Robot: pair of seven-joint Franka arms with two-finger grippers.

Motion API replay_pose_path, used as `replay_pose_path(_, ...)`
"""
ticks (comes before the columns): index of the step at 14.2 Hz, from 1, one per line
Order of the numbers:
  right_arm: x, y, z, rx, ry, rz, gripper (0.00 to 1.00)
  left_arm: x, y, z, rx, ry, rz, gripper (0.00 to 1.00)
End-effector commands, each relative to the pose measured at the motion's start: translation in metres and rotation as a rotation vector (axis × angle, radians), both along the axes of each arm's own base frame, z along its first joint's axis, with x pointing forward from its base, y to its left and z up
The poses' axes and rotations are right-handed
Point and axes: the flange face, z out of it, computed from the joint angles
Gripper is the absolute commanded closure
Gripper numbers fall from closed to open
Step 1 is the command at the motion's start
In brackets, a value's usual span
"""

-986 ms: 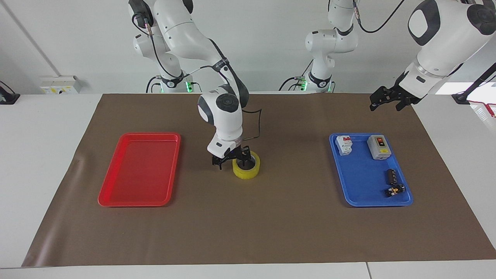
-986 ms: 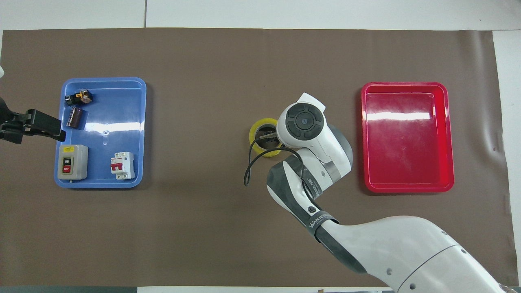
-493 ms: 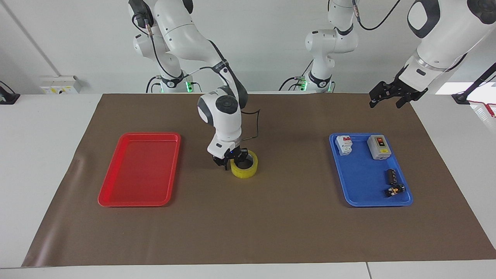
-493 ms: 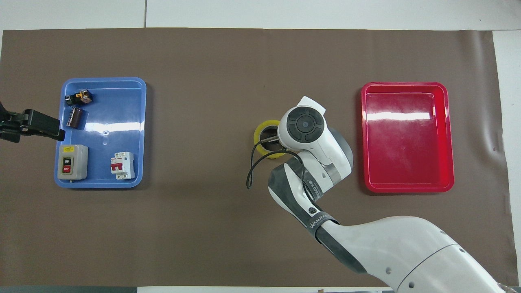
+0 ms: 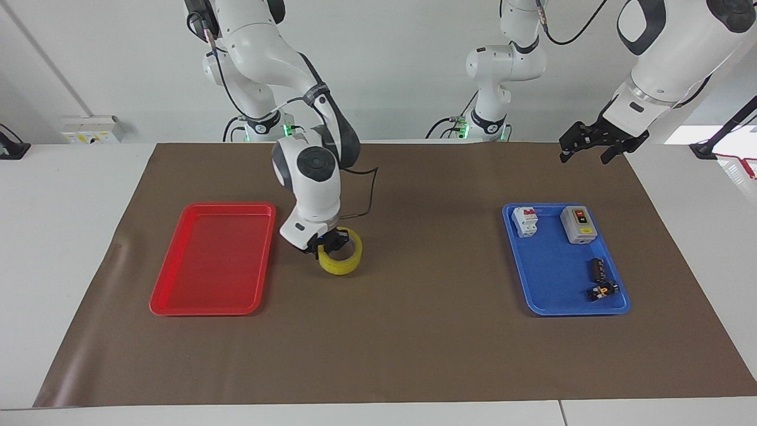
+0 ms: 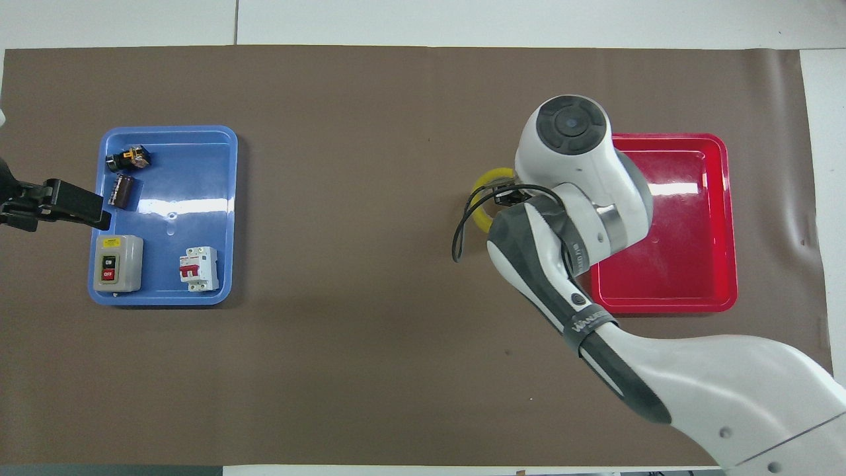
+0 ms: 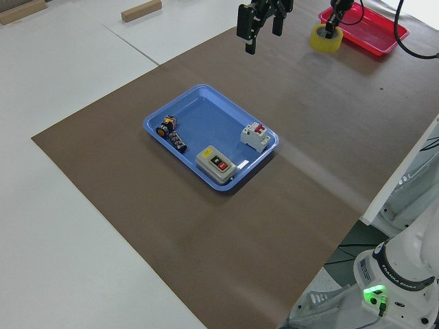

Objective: Place and move tape with both arms

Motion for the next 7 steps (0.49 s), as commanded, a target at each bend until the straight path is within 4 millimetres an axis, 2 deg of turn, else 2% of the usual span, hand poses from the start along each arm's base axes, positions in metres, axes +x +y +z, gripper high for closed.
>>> replay_pose_path(1, 0.0, -0.097, 0.044, -0.002, 0.035, 0.084, 1.0, -0.007, -0.001, 0.001, 0.001, 0.001, -0.007, 0.0)
replay_pose_path(2, 0.004, -0.13, 0.045, 0.002, 0.042, 0.119, 1.0, -0.007, -0.002, 0.004, 0.002, -0.003, -0.007, 0.0)
replay_pose_path(3, 0.007, -0.153, 0.045, 0.008, 0.041, 0.144, 1.0, -0.007, -0.003, 0.007, 0.001, -0.011, -0.011, 0.0)
replay_pose_path(5, 0.006, -0.191, 0.036, 0.015, 0.057, 0.179, 1.0, -0.009, -0.006, 0.006, 0.001, -0.001, -0.019, 0.0)
replay_pose_path(7, -0.009, -0.233, 0.01, 0.025, 0.022, 0.222, 1.0, -0.009, -0.011, 0.006, 0.006, -0.002, -0.025, 0.0)
